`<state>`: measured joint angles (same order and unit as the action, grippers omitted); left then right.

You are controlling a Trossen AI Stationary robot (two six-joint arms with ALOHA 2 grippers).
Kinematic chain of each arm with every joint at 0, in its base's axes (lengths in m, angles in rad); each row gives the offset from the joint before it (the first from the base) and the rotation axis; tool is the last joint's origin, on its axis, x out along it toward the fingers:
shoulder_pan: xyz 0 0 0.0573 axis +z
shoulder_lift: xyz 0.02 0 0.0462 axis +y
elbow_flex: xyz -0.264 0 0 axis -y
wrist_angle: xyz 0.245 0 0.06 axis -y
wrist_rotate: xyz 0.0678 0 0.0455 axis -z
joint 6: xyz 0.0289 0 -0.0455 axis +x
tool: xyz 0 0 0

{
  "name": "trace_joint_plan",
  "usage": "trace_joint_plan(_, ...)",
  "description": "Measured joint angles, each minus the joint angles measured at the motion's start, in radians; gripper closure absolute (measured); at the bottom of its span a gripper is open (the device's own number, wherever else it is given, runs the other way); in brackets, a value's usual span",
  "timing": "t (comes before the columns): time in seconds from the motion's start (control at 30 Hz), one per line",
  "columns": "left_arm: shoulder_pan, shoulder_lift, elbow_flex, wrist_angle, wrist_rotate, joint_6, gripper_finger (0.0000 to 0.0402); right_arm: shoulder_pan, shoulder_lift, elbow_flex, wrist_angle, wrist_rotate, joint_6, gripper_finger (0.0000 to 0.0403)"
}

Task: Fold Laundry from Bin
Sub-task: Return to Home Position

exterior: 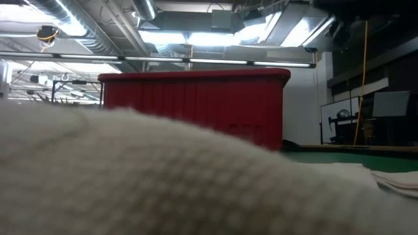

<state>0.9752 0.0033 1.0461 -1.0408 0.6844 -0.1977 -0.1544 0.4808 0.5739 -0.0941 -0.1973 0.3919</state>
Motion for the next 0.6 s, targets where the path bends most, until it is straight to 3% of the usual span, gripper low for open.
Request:
trace_joint_plan(0.17, 0.097, 0.003, -0.066, 0.004, 0.16, 0.076, 0.04, 0.107, -0.021, -0.176, 0.209, 0.1, -0.006, 0.0394)
trace_joint_plan(0.27, 0.18, 0.003, -0.106, 0.012, 0.32, 0.123, 0.04, 0.16, -0.03, -0.244, 0.267, 0.156, -0.01, 0.0394)
trace_joint_plan(0.47, 0.337, 0.003, -0.117, -0.007, 0.516, 0.241, 0.0399, 0.264, -0.04, -0.326, 0.343, 0.212, -0.064, 0.0394)
trace_joint_plan(0.6, 0.448, 0.003, -0.117, -0.01, 0.566, 0.286, 0.04, 0.313, -0.045, -0.344, 0.324, 0.306, -0.079, 0.0394)
